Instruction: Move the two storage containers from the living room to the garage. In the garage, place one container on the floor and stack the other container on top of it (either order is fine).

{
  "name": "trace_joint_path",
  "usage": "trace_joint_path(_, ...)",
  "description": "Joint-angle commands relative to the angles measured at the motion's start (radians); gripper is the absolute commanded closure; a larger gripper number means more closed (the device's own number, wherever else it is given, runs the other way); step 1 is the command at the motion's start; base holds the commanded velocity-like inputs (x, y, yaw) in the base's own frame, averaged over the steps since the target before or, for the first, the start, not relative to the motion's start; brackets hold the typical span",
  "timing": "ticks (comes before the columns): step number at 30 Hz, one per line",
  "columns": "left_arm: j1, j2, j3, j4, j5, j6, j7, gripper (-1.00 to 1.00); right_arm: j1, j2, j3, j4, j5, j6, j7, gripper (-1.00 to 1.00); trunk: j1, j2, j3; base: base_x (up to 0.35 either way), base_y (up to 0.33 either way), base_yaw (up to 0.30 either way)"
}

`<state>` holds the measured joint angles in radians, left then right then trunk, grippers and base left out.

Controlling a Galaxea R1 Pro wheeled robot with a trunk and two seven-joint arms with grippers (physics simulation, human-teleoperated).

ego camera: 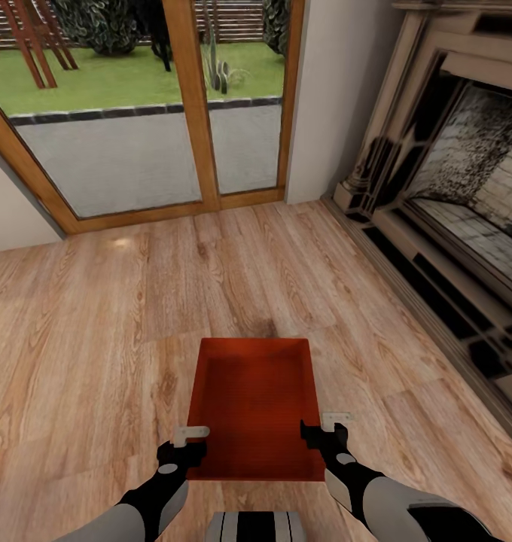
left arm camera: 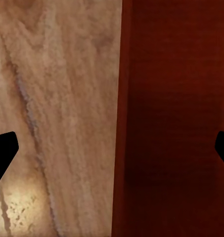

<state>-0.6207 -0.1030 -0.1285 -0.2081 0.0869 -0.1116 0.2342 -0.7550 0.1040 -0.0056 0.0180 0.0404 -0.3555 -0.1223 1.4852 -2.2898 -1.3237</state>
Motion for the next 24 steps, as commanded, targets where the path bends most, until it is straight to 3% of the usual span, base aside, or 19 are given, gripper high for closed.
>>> trace_joint_path(1,-0.001,0.000,-0.009,0.001,0.009,-0.004,0.005,-1.00,-0.001,0.000,-0.001,0.002,0.004,-0.003,-0.005,-1.00,0.000,0.000,-0.001,0.000,0.000,0.000)
trace_joint_path(7,-0.001,0.000,-0.008,0.001,0.009,-0.003,0.005,-1.00,-0.001,0.000,-0.001,0.002,0.004,-0.003,-0.005,-1.00,0.015,-0.028,-0.013,0.000,0.000,0.000)
trace_joint_path(23,-0.001,-0.001,-0.009,0.001,0.009,-0.003,0.007,-1.00,-0.001,0.000,-0.001,0.002,0.003,-0.003,-0.006,-1.00,0.015,-0.028,-0.013,0.000,0.000,0.000)
trace_joint_path(24,-0.001,-0.001,-0.009,0.002,0.009,-0.003,0.007,1.00,-0.001,0.000,-0.001,0.002,0.003,-0.003,-0.007,-1.00,0.015,-0.028,-0.013,0.000,0.000,0.000)
